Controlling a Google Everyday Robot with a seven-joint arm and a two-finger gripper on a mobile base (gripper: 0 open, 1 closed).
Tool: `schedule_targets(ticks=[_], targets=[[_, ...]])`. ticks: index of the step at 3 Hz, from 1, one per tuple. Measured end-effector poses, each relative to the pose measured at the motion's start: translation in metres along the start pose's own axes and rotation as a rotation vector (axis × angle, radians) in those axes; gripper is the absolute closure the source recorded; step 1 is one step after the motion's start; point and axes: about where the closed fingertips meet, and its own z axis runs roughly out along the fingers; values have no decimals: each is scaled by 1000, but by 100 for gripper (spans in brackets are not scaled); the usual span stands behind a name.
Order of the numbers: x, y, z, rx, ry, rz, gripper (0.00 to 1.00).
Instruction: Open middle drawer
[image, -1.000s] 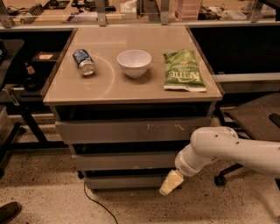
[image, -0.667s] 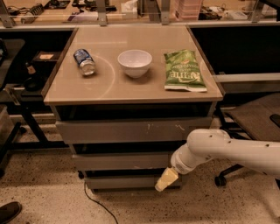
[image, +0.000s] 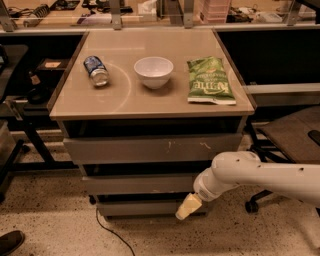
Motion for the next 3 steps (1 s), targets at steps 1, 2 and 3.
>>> schedule_targets(ticks=[1, 2, 3], targets=[[4, -13, 14, 55, -29, 26, 0], [7, -30, 24, 93, -56, 51, 0], [7, -44, 34, 110, -78, 65, 0]])
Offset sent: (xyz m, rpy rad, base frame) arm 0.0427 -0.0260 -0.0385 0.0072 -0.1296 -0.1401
